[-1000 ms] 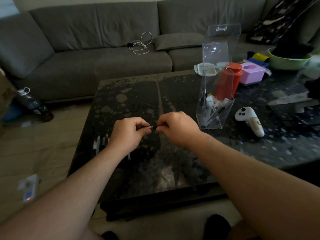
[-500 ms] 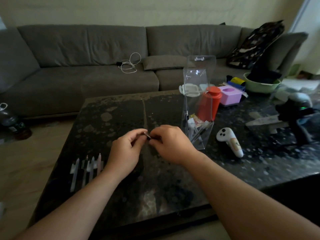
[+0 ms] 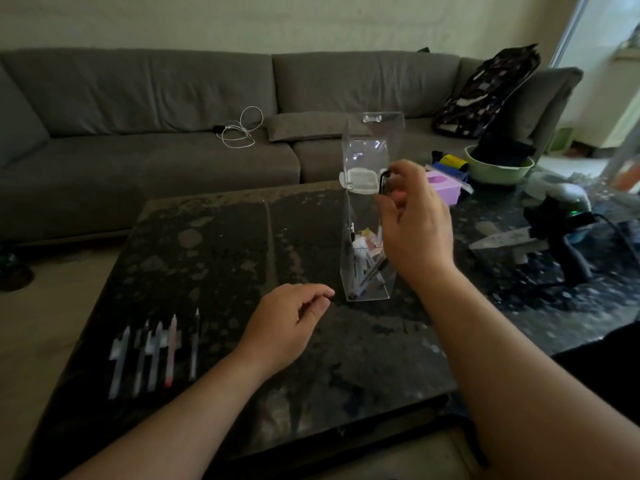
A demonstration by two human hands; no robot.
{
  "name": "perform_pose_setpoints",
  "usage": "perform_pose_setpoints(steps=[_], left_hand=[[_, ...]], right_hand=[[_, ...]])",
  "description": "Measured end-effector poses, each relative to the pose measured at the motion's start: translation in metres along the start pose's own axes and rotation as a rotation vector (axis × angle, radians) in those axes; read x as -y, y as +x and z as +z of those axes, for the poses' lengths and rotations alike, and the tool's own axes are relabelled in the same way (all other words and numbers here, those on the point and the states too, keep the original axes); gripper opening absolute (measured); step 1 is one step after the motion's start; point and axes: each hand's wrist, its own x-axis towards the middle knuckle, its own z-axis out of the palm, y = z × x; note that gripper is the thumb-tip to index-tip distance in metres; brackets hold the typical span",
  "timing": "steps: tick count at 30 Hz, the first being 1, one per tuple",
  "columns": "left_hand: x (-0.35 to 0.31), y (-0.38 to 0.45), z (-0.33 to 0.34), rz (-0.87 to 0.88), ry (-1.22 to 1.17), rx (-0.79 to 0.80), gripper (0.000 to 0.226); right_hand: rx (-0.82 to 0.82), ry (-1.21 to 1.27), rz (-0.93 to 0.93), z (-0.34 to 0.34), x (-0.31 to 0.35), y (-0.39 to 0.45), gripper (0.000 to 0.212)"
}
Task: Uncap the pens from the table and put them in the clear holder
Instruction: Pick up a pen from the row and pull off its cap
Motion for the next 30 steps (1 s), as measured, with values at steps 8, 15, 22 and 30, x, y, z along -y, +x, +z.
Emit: perform_pose_setpoints(steps=[8, 15, 22, 30], left_hand=[[0.006, 0.0, -0.001, 0.04, 0.035, -0.019, 0.022], [0.008, -0.001, -0.007, 0.027, 0.063, -0.012, 0.021], [0.015, -0.001, -0.022, -0.019, 0.143, -0.011, 0.02], [0.071, -0.006, -0.076, -0.219, 0.429, -0.038, 0.024]], right_hand=[[0.364, -0.283, 0.023, 0.021, -0.035, -0.014, 0.008], [0.457, -0.391, 0.054, 0.022, -0.035, -0.012, 0.016], [0.287, -0.34, -0.092, 0.025, -0.022, -0.026, 0.021], [0.76, -0.145, -0.342, 0.103, 0.041, -0.087, 0.029]])
